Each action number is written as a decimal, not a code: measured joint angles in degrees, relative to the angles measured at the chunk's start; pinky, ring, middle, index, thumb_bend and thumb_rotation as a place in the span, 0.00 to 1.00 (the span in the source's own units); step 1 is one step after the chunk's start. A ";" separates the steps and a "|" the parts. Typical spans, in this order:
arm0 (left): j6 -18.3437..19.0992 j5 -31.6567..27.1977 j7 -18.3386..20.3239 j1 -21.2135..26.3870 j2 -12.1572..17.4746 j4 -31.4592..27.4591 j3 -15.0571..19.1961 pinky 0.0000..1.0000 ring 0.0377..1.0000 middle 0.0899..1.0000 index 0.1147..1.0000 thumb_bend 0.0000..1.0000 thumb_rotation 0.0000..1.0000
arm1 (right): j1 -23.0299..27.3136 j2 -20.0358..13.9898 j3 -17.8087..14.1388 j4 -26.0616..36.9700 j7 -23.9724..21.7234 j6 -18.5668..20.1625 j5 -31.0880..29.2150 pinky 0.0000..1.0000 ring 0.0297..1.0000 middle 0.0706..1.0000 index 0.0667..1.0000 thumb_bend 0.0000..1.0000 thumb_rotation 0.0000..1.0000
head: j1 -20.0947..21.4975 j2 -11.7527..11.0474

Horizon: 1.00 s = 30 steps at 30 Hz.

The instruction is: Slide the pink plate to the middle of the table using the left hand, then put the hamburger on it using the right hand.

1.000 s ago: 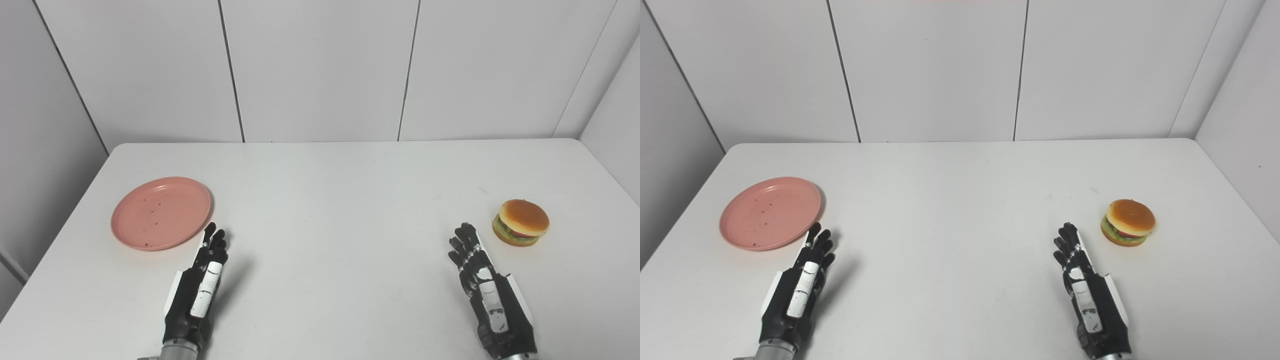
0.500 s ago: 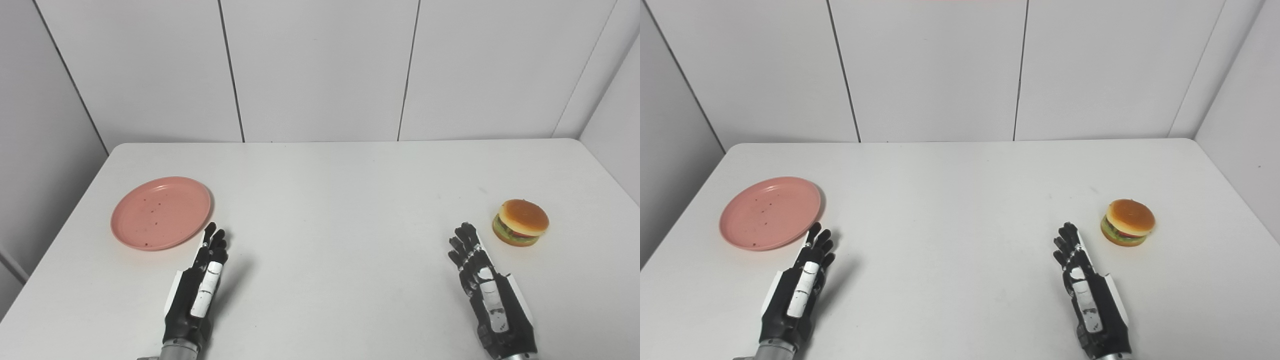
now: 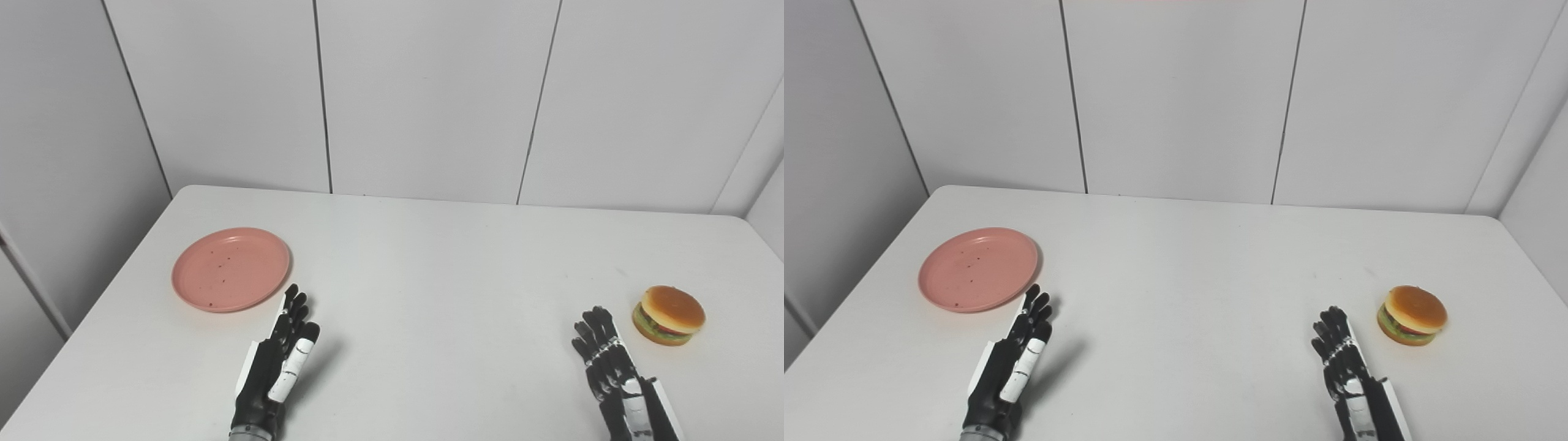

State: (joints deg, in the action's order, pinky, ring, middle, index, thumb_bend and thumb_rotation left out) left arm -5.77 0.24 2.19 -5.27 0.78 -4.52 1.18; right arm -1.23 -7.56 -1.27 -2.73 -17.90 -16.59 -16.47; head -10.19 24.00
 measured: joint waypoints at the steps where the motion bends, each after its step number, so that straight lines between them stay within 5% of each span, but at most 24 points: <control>1: -0.29 0.10 -0.19 0.01 0.00 0.23 -0.01 1.00 0.99 1.00 1.00 0.77 0.80 | 0.00 -0.06 -0.01 -0.15 -0.29 -0.22 -0.19 1.00 1.00 0.99 1.00 0.89 0.91 | -0.44 0.00; 17: -4.70 2.24 -1.62 0.25 -0.02 2.17 -0.51 1.00 1.00 1.00 1.00 0.76 0.84 | -0.14 -0.98 -0.65 -3.27 -2.95 -3.82 -1.17 1.00 0.99 0.99 1.00 0.91 0.93 | -2.29 -3.34; 30: -6.63 0.50 -1.58 0.43 0.00 3.14 -0.38 1.00 0.99 1.00 1.00 0.80 0.83 | -0.02 -1.05 -0.80 -4.68 -3.21 -5.29 -1.15 1.00 0.99 0.98 1.00 0.90 0.93 | -0.44 -3.52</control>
State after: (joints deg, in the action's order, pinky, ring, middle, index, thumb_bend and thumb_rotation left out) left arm -12.39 0.75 0.61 -4.84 0.78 -1.38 0.80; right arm -1.25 -8.61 -2.07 -7.41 -21.11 -21.88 -17.62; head -10.64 20.48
